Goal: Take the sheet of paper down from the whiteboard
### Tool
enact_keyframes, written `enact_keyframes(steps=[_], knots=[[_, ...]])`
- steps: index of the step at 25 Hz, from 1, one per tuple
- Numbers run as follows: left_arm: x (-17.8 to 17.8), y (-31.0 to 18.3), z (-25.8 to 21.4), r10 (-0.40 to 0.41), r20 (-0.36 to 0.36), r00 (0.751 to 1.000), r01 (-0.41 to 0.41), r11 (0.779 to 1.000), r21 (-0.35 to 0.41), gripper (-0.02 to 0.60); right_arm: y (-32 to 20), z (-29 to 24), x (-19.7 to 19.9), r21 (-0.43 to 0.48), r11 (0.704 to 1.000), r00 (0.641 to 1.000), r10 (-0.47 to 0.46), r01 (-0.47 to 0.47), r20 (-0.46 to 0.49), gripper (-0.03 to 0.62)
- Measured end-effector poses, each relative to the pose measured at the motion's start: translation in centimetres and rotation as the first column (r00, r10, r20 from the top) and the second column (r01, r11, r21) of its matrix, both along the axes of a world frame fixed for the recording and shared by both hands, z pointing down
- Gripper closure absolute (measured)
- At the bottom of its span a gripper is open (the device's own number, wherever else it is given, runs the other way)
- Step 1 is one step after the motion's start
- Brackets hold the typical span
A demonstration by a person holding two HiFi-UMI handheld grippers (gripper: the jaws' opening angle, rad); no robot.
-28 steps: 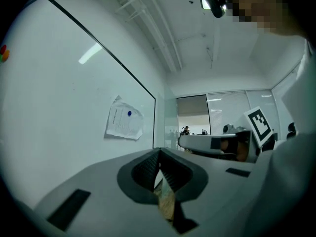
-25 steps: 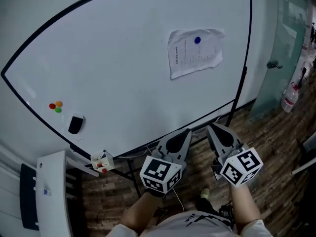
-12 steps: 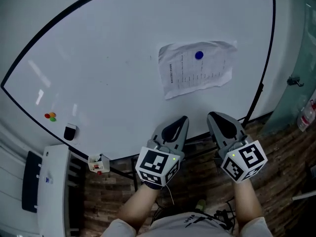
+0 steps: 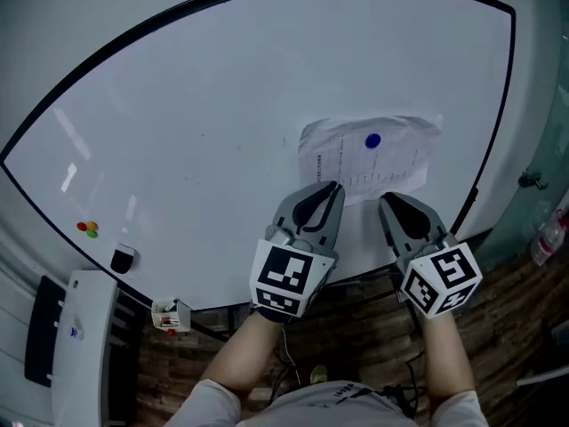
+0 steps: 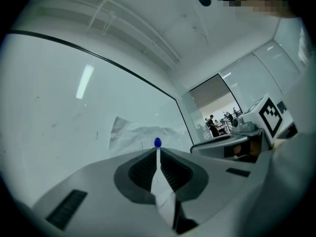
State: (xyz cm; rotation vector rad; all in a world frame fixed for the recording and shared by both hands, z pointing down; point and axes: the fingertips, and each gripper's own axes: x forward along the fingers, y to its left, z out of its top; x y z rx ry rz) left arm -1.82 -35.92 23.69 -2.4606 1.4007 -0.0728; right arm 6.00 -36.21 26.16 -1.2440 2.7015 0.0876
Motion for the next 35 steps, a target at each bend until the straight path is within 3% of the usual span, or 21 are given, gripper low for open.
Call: enact_keyframes(steps=[5,12,30,35], knots=[[-1.4,-1.4,-4.1,-0.046,0.008,0.999,0.045,0.992,0.118,0.516,-2.7,-1.7,-0.3,0.031,0.999,0.999,0.025,-0.024,-0.028,0.52],[-4.8,-2.2,-7.8,-0.162,-0.015,0.987,0.161,0.958,0.237,0.463,-4.6,-2.4,-1.3,0.055,0.998,0.999,0.038,-0.037,-0.034,0.51],[-3.3,-4.8,-7.0,-0.118,0.051,0.992,0.108,0.978,0.179,0.462,-8.4,-3.7,-0.7,0.116,0.98,0.984,0.17,-0.164,-0.047,0.457],[-3.4,-5.0,-7.0,-0.131,0.053,0.99,0.12,0.978,0.171,0.492,-9.4,-3.6,-1.3,0.131,0.973,0.976,0.202,-0.19,-0.081,0.441]])
